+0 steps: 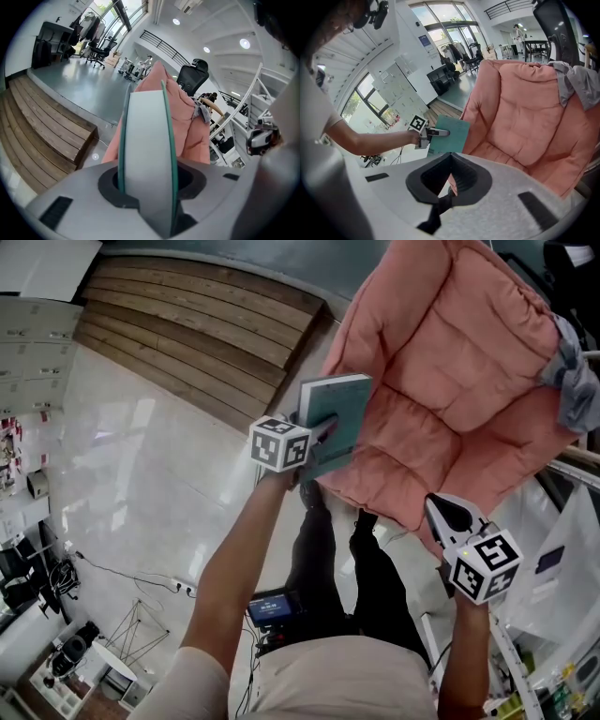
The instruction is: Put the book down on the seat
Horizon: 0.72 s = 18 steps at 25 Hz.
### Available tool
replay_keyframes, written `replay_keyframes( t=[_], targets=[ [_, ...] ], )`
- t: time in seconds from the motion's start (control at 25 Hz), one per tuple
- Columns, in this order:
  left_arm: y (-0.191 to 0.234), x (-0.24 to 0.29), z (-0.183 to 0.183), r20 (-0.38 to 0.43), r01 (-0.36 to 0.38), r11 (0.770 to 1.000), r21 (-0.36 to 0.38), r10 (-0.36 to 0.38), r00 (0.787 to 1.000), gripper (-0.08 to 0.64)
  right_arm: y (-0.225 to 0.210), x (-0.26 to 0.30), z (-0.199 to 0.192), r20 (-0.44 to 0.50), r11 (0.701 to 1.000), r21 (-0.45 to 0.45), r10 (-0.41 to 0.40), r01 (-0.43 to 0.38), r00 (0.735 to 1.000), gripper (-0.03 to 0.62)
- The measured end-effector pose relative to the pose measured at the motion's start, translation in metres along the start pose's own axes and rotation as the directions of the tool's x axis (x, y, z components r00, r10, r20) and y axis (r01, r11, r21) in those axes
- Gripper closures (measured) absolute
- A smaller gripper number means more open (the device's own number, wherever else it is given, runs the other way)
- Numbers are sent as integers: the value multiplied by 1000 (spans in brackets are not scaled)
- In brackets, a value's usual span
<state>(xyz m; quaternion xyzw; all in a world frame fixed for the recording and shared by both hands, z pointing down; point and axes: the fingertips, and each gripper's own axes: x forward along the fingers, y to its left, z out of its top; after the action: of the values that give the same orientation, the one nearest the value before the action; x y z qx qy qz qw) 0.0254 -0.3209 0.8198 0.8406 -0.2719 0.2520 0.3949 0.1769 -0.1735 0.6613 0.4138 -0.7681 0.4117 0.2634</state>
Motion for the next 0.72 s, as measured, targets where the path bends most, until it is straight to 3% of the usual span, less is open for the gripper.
replay_keyframes(
  t=[0.72],
  targets=[
    [9,6,-1,4,-107,990,96,107,994,371,0,2,-15,-13,1000,27,9,-9,1000,598]
  ],
)
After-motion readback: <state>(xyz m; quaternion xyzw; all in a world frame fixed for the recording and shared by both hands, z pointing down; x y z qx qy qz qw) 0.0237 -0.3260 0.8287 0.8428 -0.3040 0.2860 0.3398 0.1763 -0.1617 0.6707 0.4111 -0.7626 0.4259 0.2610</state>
